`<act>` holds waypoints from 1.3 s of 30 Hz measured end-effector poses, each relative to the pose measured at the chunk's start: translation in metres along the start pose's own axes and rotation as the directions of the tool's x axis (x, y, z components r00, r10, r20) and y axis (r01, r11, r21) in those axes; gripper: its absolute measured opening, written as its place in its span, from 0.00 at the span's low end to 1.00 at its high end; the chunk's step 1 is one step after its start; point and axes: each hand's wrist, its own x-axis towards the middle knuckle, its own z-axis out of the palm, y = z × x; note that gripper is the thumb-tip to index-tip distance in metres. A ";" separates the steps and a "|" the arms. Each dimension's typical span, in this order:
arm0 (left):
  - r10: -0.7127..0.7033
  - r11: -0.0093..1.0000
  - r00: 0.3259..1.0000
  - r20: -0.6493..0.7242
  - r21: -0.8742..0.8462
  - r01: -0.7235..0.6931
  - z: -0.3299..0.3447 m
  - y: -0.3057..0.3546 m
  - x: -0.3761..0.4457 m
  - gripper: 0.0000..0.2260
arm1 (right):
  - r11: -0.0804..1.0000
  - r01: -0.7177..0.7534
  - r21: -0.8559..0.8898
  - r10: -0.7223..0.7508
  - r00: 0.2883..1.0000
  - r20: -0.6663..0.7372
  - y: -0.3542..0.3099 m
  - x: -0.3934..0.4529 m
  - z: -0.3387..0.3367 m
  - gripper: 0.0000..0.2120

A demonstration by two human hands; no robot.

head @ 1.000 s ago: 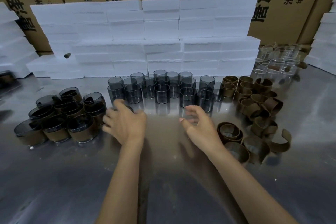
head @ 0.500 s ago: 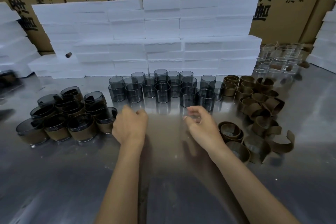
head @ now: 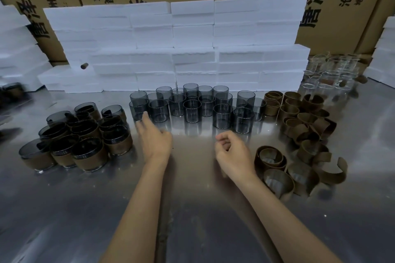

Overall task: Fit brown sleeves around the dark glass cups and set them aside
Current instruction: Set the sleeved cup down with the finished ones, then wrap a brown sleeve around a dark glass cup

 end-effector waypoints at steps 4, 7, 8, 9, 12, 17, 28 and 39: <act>-0.149 0.988 0.984 0.092 0.047 0.145 0.006 0.003 0.038 0.38 | 0.999 0.026 -0.027 -0.026 1.000 -0.008 0.000 -0.001 0.001 0.07; -0.172 0.981 0.978 0.121 0.112 0.159 0.001 0.001 0.066 0.38 | 0.999 0.017 -0.035 -0.017 1.000 -0.006 0.000 -0.001 0.002 0.08; -0.175 0.977 0.976 0.130 0.143 0.157 -0.001 0.000 0.073 0.37 | 0.999 0.019 -0.045 -0.019 1.000 -0.004 0.000 -0.001 0.003 0.08; -0.177 0.973 0.975 0.134 0.176 0.152 -0.001 -0.001 0.078 0.37 | 0.998 0.022 -0.055 -0.022 1.000 -0.003 0.000 0.000 0.003 0.08; -0.130 0.968 0.990 0.062 0.226 0.113 0.002 -0.003 0.084 0.28 | 0.998 0.033 -0.062 -0.033 0.999 -0.004 0.000 0.001 0.002 0.08; 0.001 0.989 0.990 -0.139 0.148 0.020 0.012 -0.008 0.072 0.12 | 0.998 0.038 -0.050 -0.038 0.999 -0.007 0.000 0.003 0.001 0.07; 0.150 0.823 0.959 -0.240 -0.507 -0.255 -0.007 0.053 0.002 0.25 | 0.976 -0.047 0.211 0.049 0.999 -0.003 -0.012 0.004 -0.007 0.05; 0.347 0.488 0.776 0.527 -0.808 0.331 0.012 0.046 -0.051 0.22 | 0.778 -0.125 0.615 0.022 0.985 0.173 -0.044 -0.008 -0.037 0.42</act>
